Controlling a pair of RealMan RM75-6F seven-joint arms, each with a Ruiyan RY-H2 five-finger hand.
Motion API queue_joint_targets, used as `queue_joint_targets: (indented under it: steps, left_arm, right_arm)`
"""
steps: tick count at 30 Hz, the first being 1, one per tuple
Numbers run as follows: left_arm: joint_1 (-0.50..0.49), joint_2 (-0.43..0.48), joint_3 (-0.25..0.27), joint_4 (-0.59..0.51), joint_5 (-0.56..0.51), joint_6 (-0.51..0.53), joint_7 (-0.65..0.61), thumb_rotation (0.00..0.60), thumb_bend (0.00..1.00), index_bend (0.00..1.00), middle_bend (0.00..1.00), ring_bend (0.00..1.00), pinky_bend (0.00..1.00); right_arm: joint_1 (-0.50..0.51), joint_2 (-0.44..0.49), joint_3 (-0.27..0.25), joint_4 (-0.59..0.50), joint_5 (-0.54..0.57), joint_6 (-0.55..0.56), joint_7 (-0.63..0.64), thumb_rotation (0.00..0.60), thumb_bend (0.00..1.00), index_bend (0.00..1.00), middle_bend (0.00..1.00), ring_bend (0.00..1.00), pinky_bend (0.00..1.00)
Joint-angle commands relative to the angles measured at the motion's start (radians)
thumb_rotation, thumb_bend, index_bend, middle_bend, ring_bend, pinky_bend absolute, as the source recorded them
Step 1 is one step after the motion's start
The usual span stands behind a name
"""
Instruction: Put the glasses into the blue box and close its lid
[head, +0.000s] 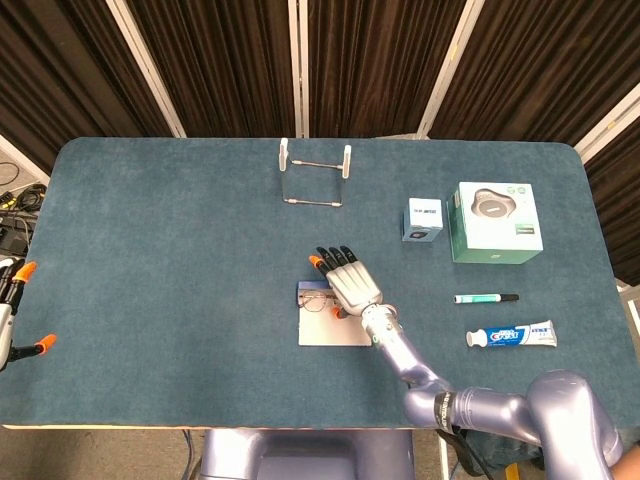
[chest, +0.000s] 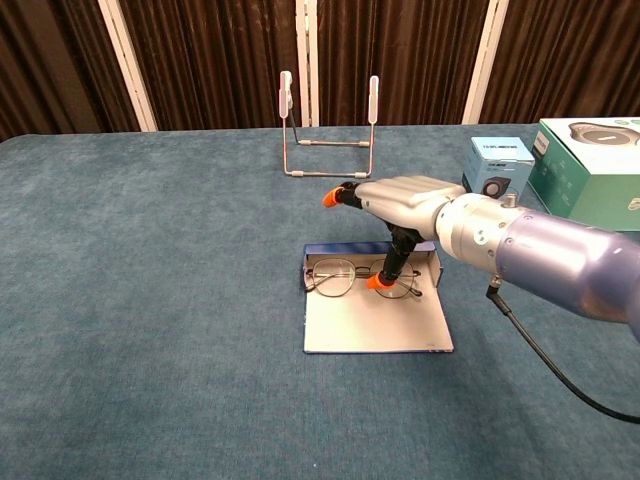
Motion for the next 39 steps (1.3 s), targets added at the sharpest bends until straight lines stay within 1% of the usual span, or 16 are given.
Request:
queue_joint_targets:
  steps: [1, 9, 19, 23, 27, 30, 32, 36, 39]
  left_arm:
    - [-0.002, 0.0, -0.002, 0.004, -0.005, -0.005, -0.003, 0.6, 0.0, 0.0, 0.0, 0.0, 0.0]
    - [-0.004, -0.003, -0.002, 0.007, -0.01, -0.01, 0.001, 0.6, 0.0, 0.0, 0.0, 0.0, 0.0]
    - [-0.006, -0.004, -0.006, 0.011, -0.022, -0.015, 0.001, 0.6, 0.0, 0.0, 0.0, 0.0, 0.0]
    - [-0.007, -0.005, -0.005, 0.011, -0.022, -0.018, 0.002, 0.6, 0.0, 0.0, 0.0, 0.0, 0.0]
    - [-0.008, -0.005, -0.003, 0.01, -0.019, -0.018, 0.003, 0.6, 0.0, 0.0, 0.0, 0.0, 0.0]
    - [-0.006, -0.004, -0.001, 0.006, -0.013, -0.013, 0.003, 0.6, 0.0, 0.0, 0.0, 0.0, 0.0]
    - [-0.004, -0.002, 0.0, 0.002, -0.006, -0.007, 0.0, 0.6, 0.0, 0.0, 0.0, 0.0, 0.0]
    - [0.001, 0.005, 0.004, -0.008, 0.014, 0.009, -0.007, 0.6, 0.0, 0.0, 0.0, 0.0, 0.0]
    - [0.003, 0.007, 0.007, -0.012, 0.023, 0.015, -0.009, 0.6, 0.0, 0.0, 0.0, 0.0, 0.0]
  right_arm:
    - [0.005, -0.018, 0.013, 0.03, 0.009, -0.014, -0.002, 0.6, 0.12, 0.1, 0.0, 0.0, 0.0]
    - [0.011, -0.039, 0.032, 0.069, 0.017, -0.028, -0.004, 0.6, 0.12, 0.11, 0.0, 0.0, 0.0]
    - [0.016, -0.083, 0.066, 0.166, 0.03, -0.015, -0.013, 0.6, 0.12, 0.13, 0.0, 0.0, 0.0]
    - [0.009, -0.081, 0.077, 0.152, 0.029, -0.002, -0.013, 0.6, 0.12, 0.13, 0.0, 0.0, 0.0]
    - [-0.003, -0.058, 0.074, 0.095, 0.005, 0.02, -0.015, 0.6, 0.12, 0.12, 0.0, 0.0, 0.0]
    - [-0.02, -0.019, 0.058, 0.014, -0.033, 0.049, -0.025, 0.6, 0.12, 0.12, 0.0, 0.0, 0.0]
    - [-0.037, 0.019, 0.039, -0.062, -0.06, 0.068, -0.036, 0.6, 0.12, 0.12, 0.0, 0.0, 0.0]
    - [-0.088, 0.121, -0.045, -0.244, -0.147, 0.101, -0.06, 0.6, 0.12, 0.12, 0.0, 0.0, 0.0]
    - [-0.104, 0.157, -0.077, -0.292, -0.19, 0.103, -0.057, 0.6, 0.12, 0.13, 0.0, 0.0, 0.0]
